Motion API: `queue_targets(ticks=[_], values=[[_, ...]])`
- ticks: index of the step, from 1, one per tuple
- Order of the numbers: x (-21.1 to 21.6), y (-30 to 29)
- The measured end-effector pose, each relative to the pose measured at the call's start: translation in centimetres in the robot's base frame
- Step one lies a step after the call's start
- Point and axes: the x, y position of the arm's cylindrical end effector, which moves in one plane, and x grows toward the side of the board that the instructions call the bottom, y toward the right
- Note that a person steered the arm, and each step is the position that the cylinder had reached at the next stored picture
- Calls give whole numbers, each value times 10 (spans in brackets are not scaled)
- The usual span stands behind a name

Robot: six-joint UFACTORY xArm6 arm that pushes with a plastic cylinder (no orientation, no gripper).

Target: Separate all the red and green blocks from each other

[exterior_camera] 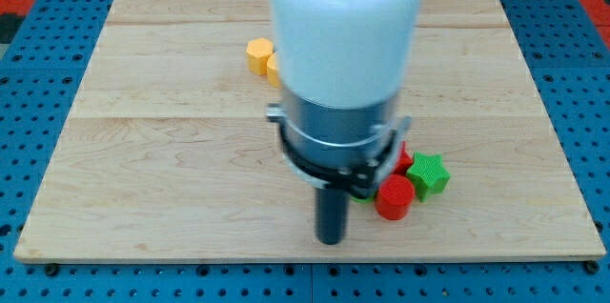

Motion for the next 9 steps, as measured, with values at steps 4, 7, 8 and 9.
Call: queue_targets(ticks=[4, 7, 8, 9], values=[[-21, 55], [-69, 31], [-90, 31], [-112, 37]])
